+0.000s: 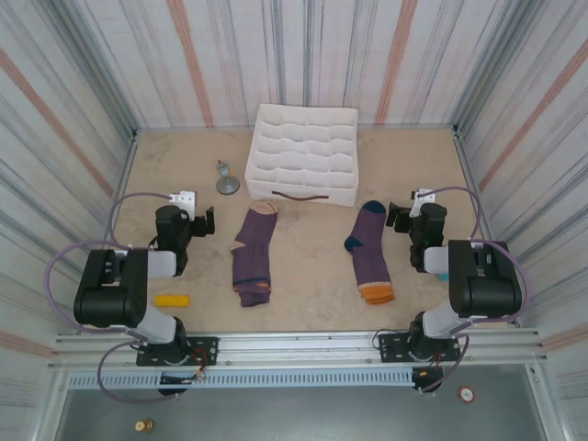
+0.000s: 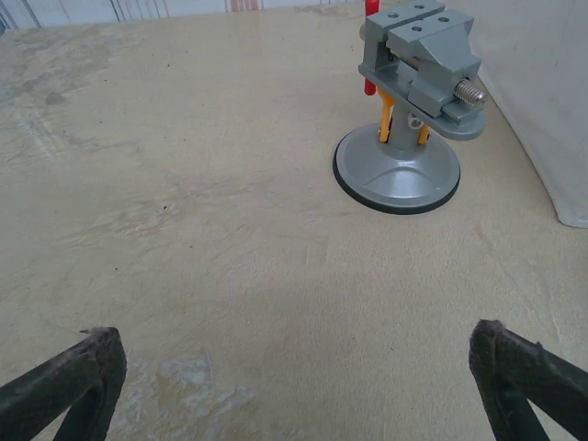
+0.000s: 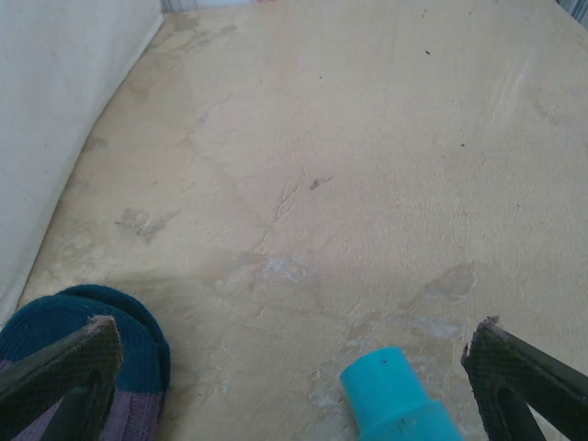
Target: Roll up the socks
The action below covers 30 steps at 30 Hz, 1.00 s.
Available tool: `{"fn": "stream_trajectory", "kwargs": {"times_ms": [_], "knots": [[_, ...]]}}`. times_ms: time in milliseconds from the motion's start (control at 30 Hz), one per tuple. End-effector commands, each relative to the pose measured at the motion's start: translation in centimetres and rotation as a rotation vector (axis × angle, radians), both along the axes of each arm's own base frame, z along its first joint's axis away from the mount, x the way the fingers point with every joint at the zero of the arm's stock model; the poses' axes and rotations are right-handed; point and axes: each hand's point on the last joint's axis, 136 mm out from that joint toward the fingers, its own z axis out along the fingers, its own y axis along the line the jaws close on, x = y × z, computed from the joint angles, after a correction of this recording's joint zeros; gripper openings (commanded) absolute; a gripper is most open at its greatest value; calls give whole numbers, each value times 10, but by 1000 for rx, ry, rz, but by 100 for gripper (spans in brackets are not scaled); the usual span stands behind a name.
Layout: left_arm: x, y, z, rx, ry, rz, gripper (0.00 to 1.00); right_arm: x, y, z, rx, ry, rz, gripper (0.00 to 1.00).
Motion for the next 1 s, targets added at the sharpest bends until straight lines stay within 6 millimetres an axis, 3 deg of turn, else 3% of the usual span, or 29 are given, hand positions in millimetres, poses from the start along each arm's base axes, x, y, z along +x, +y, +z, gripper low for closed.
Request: {"fn": "stream_trajectory", "kwargs": {"times_ms": [0, 967], "knots": [[8, 2, 10, -4, -38, 15, 99, 7, 1, 7, 7, -28, -5, 99], [8, 2, 11, -2, -39, 17, 99, 7, 0, 7, 13, -27, -4, 99]]}}
